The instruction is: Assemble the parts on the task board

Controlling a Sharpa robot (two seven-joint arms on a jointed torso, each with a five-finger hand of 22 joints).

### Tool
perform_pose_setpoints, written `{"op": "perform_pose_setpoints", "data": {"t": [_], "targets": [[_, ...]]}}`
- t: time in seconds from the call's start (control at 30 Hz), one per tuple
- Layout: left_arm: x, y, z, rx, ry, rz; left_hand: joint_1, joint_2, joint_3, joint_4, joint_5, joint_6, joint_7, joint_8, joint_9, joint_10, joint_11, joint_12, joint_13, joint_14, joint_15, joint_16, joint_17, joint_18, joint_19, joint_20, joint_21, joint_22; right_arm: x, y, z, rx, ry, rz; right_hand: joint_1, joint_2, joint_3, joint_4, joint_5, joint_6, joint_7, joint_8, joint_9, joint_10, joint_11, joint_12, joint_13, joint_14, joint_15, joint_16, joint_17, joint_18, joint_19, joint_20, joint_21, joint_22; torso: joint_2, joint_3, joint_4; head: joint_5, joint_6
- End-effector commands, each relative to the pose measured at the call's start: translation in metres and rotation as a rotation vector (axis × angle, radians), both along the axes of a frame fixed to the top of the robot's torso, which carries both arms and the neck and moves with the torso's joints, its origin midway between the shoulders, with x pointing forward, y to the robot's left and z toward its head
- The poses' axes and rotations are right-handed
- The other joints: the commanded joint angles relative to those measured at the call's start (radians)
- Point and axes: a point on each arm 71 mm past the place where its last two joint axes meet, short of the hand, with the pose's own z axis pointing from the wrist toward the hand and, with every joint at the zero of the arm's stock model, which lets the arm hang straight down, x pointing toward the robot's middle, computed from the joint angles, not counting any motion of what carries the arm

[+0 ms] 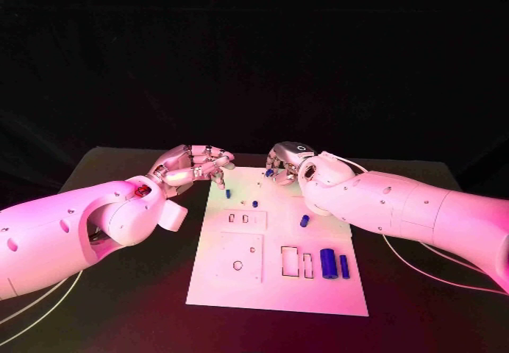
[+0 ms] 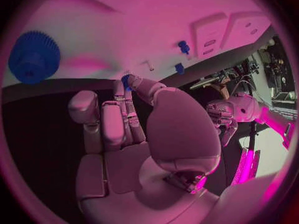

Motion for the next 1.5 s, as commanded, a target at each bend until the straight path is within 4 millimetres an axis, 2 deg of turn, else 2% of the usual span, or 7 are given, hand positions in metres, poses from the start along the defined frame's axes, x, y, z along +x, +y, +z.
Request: {"op": "perform_pose_setpoints", "data": {"t": [0.03, 0.17, 0.3, 0.63, 0.8, 1.0, 1.5], "targets": [[0.004, 0.006, 0.003, -0.005, -0.024, 0.031, 0.0, -0.001, 0.004, -0.002, -0.006, -0.017, 0.018, -0.015, -0.001, -0.033, 0.011, -0.022, -0.014, -0.064, 0.018, -0.069, -0.052, 0.004, -0.041, 0.015, -0.07, -0.043, 0.001, -0.001, 0.0, -0.003, -0.005, -0.011, -0.013, 0.002, -0.002, 0.006, 0.003, -0.004, 0.0, 0.002, 0.035, -0.007, -0.003, -0.007, -0.001, 0.022, -0.004, 0.003, -0.001, -0.015, 0.0, -0.001, -0.003, -0.001, 0.0, 0.0012, -0.0015, 0.003, 0.001], [0.008, 0.011, 0.005, -0.002, -0.027, 0.05, 0.001, 0.002, -0.006, -0.009, -0.005, -0.035, 0.038, -0.044, -0.009, -0.066, 0.035, -0.053, -0.04, -0.148, 0.051, -0.189, -0.157, 0.004, -0.1, 0.052, -0.208, -0.129, 0.001, 0.001, 0.001, -0.001, -0.007, -0.01, -0.013, 0.002, -0.002, 0.006, 0.003, -0.004, 0.0, 0.002, 0.035, -0.007, -0.003, -0.007, -0.001, 0.022, -0.004, 0.003, -0.001, -0.015, 0.0, -0.001, -0.003, -0.001, 0.0, 0.0002, -0.0018, 0.006, 0.0], [0.009, 0.013, 0.005, -0.002, -0.028, 0.056, 0.001, 0.007, -0.015, -0.012, -0.005, -0.033, 0.041, -0.056, -0.012, -0.07, 0.04, -0.062, -0.052, -0.154, 0.06, -0.231, -0.207, 0.005, -0.1, 0.063, -0.269, -0.172, 0.001, 0.003, 0.001, -0.002, -0.004, -0.005, -0.014, 0.001, -0.002, 0.006, 0.003, -0.005, 0.001, 0.001, 0.035, -0.009, -0.002, -0.008, -0.001, 0.023, -0.004, 0.004, 0.0, -0.015, 0.002, 0.0, -0.001, 0.002, 0.0, -0.0002, -0.0019, 0.009, 0.0], [0.012, 0.011, 0.006, -0.006, -0.029, 0.051, -0.001, 0.01, -0.017, -0.011, -0.005, -0.032, 0.042, -0.058, -0.013, -0.068, 0.04, -0.063, -0.055, -0.15, 0.06, -0.238, -0.218, 0.006, -0.094, 0.064, -0.281, -0.182, 0.004, 0.006, -0.002, -0.015, 0.012, -0.007, -0.015, 0.001, -0.001, 0.007, 0.003, -0.008, 0.002, 0.0, 0.036, -0.013, -0.001, -0.01, -0.002, 0.023, -0.003, 0.004, 0.001, -0.016, 0.002, 0.0, 0.0, 0.004, 0.002, -0.0001, -0.0005, 0.009, -0.001], [0.014, 0.009, 0.006, -0.01, -0.027, 0.046, -0.001, 0.01, -0.017, -0.011, -0.005, -0.032, 0.042, -0.058, -0.013, -0.068, 0.04, -0.063, -0.055, -0.15, 0.06, -0.238, -0.218, 0.006, -0.094, 0.064, -0.281, -0.182, 0.005, 0.008, -0.002, -0.016, 0.012, -0.008, -0.016, 0.001, -0.001, 0.007, 0.003, -0.008, 0.002, -0.001, 0.037, -0.013, -0.001, -0.011, -0.003, 0.023, -0.002, 0.004, 0.0, -0.016, 0.003, 0.0, 0.001, 0.006, 0.004, -0.0025, -0.0018, 0.01, -0.002], [0.014, 0.008, 0.006, -0.011, -0.027, 0.045, -0.001, 0.01, -0.017, -0.011, -0.005, -0.032, 0.042, -0.058, -0.013, -0.068, 0.04, -0.063, -0.055, -0.15, 0.06, -0.238, -0.218, 0.006, -0.094, 0.064, -0.281, -0.182, 0.004, 0.011, -0.002, -0.015, 0.014, -0.001, -0.016, 0.0, -0.001, 0.007, 0.003, -0.009, 0.003, -0.001, 0.037, -0.014, 0.0, -0.011, -0.003, 0.023, -0.002, 0.004, 0.0, -0.016, 0.003, 0.001, 0.001, 0.006, 0.006, -0.0049, 0.0021, 0.011, -0.003], [0.014, 0.007, 0.006, -0.012, -0.026, 0.037, -0.001, 0.011, -0.018, -0.011, -0.005, -0.031, 0.042, -0.059, -0.014, -0.068, 0.04, -0.063, -0.055, -0.149, 0.06, -0.24, -0.221, 0.006, -0.092, 0.064, -0.284, -0.184, 0.004, 0.015, -0.002, -0.016, 0.02, 0.003, -0.016, -0.001, -0.001, 0.007, 0.003, -0.012, 0.004, -0.003, 0.037, -0.016, 0.0, -0.012, -0.004, 0.023, -0.001, 0.005, 0.001, -0.017, 0.005, 0.001, 0.002, 0.009, 0.004, -0.0034, -0.0013, 0.017, -0.011]]}}
